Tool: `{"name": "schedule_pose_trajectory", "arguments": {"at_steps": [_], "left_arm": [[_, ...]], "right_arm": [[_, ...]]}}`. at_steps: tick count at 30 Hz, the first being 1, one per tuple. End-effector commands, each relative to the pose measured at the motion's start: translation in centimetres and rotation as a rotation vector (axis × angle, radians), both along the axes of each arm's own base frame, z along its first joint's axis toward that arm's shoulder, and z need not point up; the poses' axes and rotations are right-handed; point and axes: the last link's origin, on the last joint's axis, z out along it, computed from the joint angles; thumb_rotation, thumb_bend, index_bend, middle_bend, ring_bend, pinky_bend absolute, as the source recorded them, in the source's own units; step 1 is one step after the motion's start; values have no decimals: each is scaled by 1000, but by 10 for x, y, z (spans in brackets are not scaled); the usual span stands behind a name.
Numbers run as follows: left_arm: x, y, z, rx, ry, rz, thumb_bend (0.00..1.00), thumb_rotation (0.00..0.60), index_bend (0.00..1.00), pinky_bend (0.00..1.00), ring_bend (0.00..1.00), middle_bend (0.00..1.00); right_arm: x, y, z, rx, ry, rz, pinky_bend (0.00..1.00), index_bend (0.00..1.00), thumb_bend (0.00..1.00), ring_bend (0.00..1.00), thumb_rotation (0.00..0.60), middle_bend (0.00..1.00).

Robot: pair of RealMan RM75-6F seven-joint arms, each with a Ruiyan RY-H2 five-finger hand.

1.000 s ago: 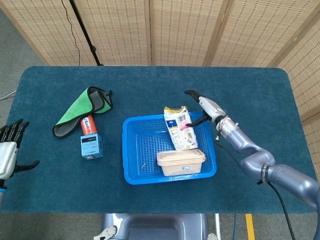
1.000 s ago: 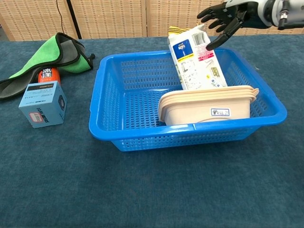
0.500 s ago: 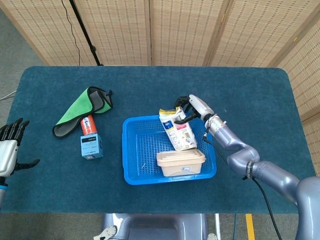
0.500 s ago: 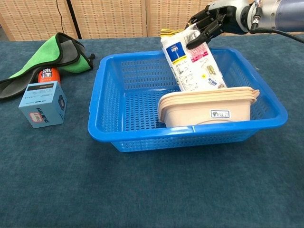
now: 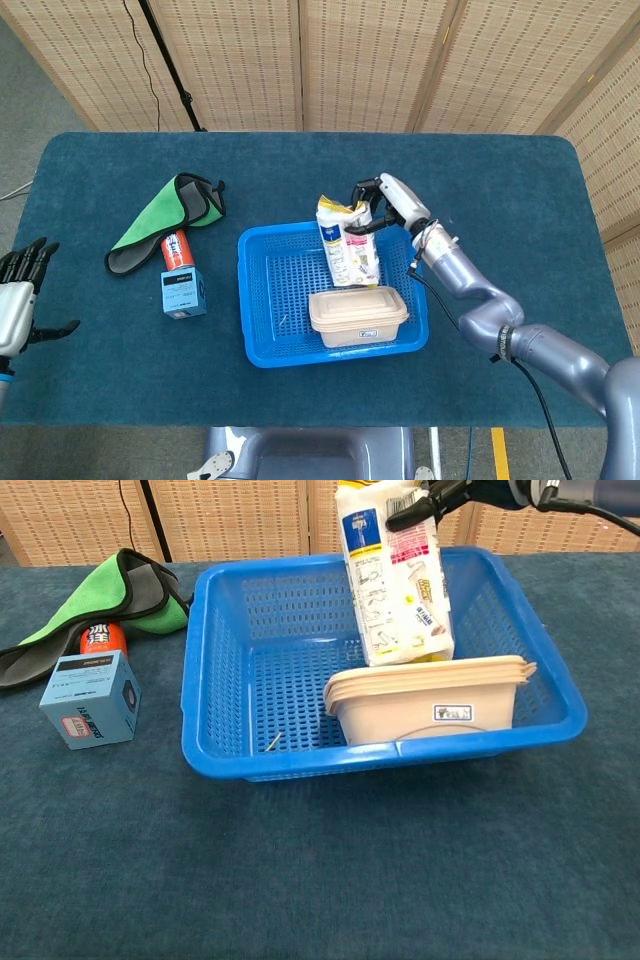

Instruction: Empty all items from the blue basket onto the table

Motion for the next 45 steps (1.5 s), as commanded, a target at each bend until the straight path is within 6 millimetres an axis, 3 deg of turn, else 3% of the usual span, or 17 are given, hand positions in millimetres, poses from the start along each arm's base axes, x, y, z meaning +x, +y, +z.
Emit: {"name": "schedule_pose_trajectory", "arguments": {"at_steps": [1,8,13,21,25,28,32,36,41,42,43,45], "left_arm": [[0,-1,-1,-8,0,-2,21,600,0,0,0,0],[1,-3,-2,-24,-2,-11,21,600,0,0,0,0],[-1,-3,-1,-24,-4,-7,21,600,0,0,0,0],[0,-2,-4,-45,-7,-6,21,600,0,0,0,0],[1,-3,-5,-53,-4,-12,22,600,0,0,0,0],[1,-3,-6,-58,-3,-14,21,600,0,0,0,0],[2,-4,-7,-59,-1,-16,21,600,0,0,0,0],[3,-4,-9,-63,2,-20,21,600,0,0,0,0],[4,-4,-11,-68,6,-20,21,600,0,0,0,0],[4,-4,-11,-69,7,-20,21,600,0,0,0,0],[4,-4,-12,-71,7,-20,21,600,0,0,0,0],[4,-4,-12,-72,6,-19,21,600,0,0,0,0]], "right_arm": [[-2,-2,4,-33,12,2,611,638,214,536,600,606],[-16,-7,-1,-92,77,-49,583,648,218,523,600,619],[-12,-10,12,-159,-2,-63,583,649,217,523,600,622],[14,-1,72,-223,-188,-19,583,650,221,523,600,626],[14,1,96,-287,-210,-22,583,649,221,523,600,626],[-2,-7,111,-388,-172,-52,583,649,221,523,600,626],[-37,-22,121,-524,-60,-132,583,648,221,523,600,626],[-74,-28,109,-486,25,-222,583,645,221,523,600,626],[-93,-27,89,-435,68,-248,579,634,221,510,600,615],[-96,-27,84,-424,76,-248,563,605,215,484,600,591],[-97,-26,76,-395,92,-241,497,499,164,398,600,506],[-96,-22,66,-322,115,-210,281,208,54,159,600,229]]}}
